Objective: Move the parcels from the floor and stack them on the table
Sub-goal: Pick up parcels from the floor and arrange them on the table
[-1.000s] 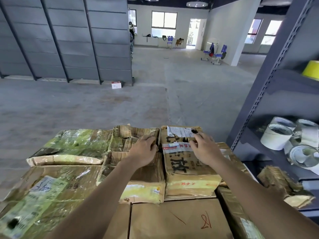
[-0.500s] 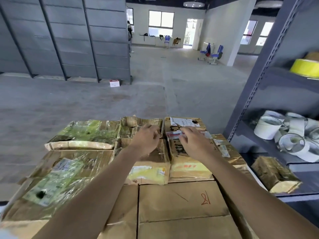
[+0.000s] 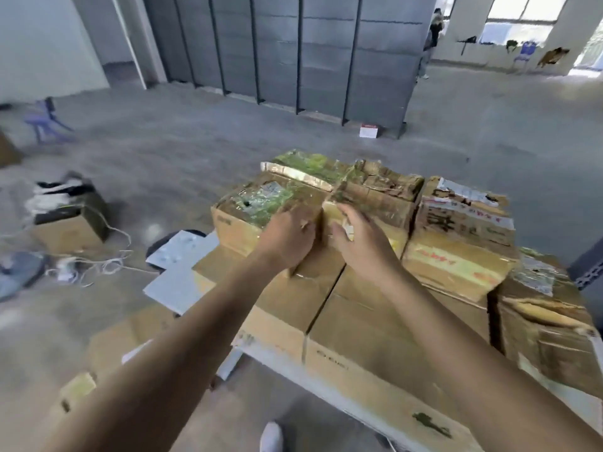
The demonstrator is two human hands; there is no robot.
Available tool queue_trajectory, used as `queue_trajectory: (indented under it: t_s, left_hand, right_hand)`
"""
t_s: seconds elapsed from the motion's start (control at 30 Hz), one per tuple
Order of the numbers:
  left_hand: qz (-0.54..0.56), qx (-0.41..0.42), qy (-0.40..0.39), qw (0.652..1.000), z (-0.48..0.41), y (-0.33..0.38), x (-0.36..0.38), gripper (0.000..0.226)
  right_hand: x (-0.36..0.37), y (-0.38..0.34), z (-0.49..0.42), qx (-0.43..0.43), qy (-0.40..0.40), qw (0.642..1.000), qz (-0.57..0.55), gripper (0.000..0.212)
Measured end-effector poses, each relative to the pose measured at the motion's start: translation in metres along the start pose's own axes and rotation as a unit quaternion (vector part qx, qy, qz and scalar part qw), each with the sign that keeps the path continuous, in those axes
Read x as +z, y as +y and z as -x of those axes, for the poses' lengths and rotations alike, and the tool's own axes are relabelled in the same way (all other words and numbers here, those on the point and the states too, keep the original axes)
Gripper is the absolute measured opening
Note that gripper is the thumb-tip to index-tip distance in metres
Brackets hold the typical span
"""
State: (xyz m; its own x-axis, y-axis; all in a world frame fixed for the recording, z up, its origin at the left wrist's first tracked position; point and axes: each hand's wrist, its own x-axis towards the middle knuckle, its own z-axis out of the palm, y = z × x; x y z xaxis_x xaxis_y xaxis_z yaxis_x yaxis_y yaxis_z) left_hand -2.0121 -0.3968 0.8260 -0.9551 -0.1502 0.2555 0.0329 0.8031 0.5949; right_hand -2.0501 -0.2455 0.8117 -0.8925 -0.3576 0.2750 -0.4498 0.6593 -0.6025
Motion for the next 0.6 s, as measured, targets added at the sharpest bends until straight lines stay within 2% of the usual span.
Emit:
queue_trajectory:
  t_s: [0.23,0.37,0.6]
  left_hand:
    - [-0.043,-0.128,0.114,0.984,0.126,-0.084,-0.080,0.029]
    - [-0.054,-0.202,0.146,0.967,0.199,-0.140,-0.122,0.029]
    - [-0.049,-0.313,0.189,0.929,0.317,-0.244,-0.192,0.031]
  right_hand:
    - [0.097,-0.099,0.053,-0.067,-0.122,0.982,-0.126,0.040]
    - [0.160,-0.154,0.092,-0.067,-0.197,0.962,-0.174,0.038]
    - [0.279,-0.261,0.149,-0.085,-0.327,0.920,-0.197,0.041]
